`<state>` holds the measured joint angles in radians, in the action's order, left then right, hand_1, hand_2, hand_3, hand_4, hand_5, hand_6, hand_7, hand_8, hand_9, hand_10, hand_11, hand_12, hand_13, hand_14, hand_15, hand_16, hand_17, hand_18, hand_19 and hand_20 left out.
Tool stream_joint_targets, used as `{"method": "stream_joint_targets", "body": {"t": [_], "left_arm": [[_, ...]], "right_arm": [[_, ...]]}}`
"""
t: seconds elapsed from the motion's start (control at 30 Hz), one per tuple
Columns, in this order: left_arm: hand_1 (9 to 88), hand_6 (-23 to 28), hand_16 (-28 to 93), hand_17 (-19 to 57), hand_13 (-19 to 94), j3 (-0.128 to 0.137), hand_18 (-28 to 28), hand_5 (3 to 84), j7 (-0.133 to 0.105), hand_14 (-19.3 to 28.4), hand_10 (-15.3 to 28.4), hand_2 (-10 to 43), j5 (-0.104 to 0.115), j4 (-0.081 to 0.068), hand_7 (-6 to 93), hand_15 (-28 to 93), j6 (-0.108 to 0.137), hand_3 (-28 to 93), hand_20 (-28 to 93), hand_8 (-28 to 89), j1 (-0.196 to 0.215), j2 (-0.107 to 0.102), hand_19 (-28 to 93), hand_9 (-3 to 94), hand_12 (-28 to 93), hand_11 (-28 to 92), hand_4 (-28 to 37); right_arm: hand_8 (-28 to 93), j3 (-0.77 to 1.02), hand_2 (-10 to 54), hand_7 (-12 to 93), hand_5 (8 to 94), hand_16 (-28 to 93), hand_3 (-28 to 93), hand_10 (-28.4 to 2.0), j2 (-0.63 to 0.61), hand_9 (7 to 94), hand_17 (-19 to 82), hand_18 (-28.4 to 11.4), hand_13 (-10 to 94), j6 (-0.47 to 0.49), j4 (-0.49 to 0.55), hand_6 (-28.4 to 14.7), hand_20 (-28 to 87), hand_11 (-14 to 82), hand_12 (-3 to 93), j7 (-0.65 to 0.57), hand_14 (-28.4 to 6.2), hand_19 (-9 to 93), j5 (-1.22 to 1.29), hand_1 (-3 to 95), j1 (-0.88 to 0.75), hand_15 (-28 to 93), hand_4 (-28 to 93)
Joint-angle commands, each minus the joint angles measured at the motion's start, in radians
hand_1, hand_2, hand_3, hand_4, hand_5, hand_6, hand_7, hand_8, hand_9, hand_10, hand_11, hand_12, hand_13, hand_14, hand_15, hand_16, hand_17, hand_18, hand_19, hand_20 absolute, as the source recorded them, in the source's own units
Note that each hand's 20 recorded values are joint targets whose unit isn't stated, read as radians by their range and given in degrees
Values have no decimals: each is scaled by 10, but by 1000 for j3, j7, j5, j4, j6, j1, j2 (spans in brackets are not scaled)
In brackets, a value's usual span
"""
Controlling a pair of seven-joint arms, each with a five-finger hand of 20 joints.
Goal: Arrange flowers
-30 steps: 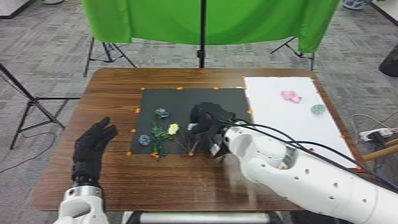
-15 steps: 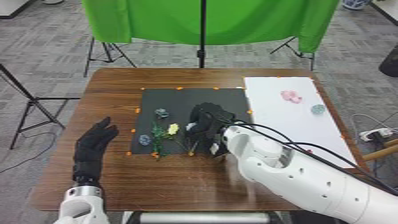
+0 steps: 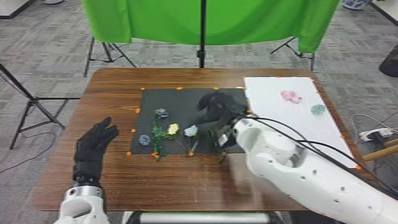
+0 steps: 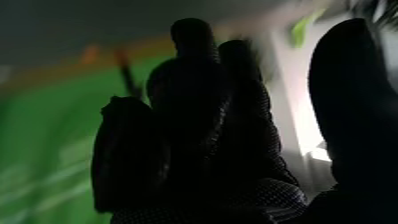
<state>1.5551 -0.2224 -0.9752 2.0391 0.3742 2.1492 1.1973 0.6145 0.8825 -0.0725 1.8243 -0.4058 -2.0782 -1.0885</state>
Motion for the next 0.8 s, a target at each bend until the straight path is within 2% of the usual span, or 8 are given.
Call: {"method": "stream_joint_targets", "body": {"t": [0.03,0.1,0.37,0.6,0.67,0.8], "left_arm": [[261,44,-17,62,331,0,105,448,6,168,139,105,5,2,119,224,9,640,169,-70,32,8,89,446,106,182,-282],[261,44,-18,61,332,-1,105,448,5,168,138,105,9,3,119,222,7,640,170,-70,33,8,90,445,106,182,-282],[262,44,-17,61,332,-10,105,447,8,168,138,105,0,0,119,223,-2,640,169,-70,18,8,90,446,106,182,-282],[262,45,-18,61,331,-8,105,448,4,168,139,105,3,0,117,223,5,640,169,-69,21,12,89,446,106,181,-282],[262,45,-18,61,332,-9,105,448,7,168,139,106,-1,-1,118,223,-1,639,169,-69,18,14,89,446,106,181,-282],[262,44,-17,61,332,-7,105,448,5,168,139,105,2,0,119,224,5,640,169,-69,22,15,90,446,106,181,-282]], "right_arm": [[-67,239,-95,106,578,351,613,-176,-186,634,583,-142,825,69,-69,-13,551,128,221,-204,-64,932,-56,374,-35,584,-158],[-60,282,-95,86,546,344,611,-183,-200,591,577,-142,817,144,-109,-20,533,100,216,-236,-68,932,-39,371,-44,580,-152],[-50,322,-95,65,468,326,611,-191,-212,468,556,-155,788,173,-240,-11,499,60,209,-292,-79,931,-44,361,-85,584,-147],[-51,322,-95,72,462,314,612,-200,-198,457,551,-158,784,208,-303,-3,486,58,210,-327,-79,932,-63,357,-91,595,-151],[-55,331,-95,82,487,308,611,-197,-198,481,560,-157,795,238,-312,5,495,63,211,-346,-76,932,-73,366,-102,615,-153],[-61,334,-95,95,520,297,613,-196,-195,519,591,-146,816,272,-316,12,528,76,214,-367,-64,932,-107,393,-118,639,-151]]}}
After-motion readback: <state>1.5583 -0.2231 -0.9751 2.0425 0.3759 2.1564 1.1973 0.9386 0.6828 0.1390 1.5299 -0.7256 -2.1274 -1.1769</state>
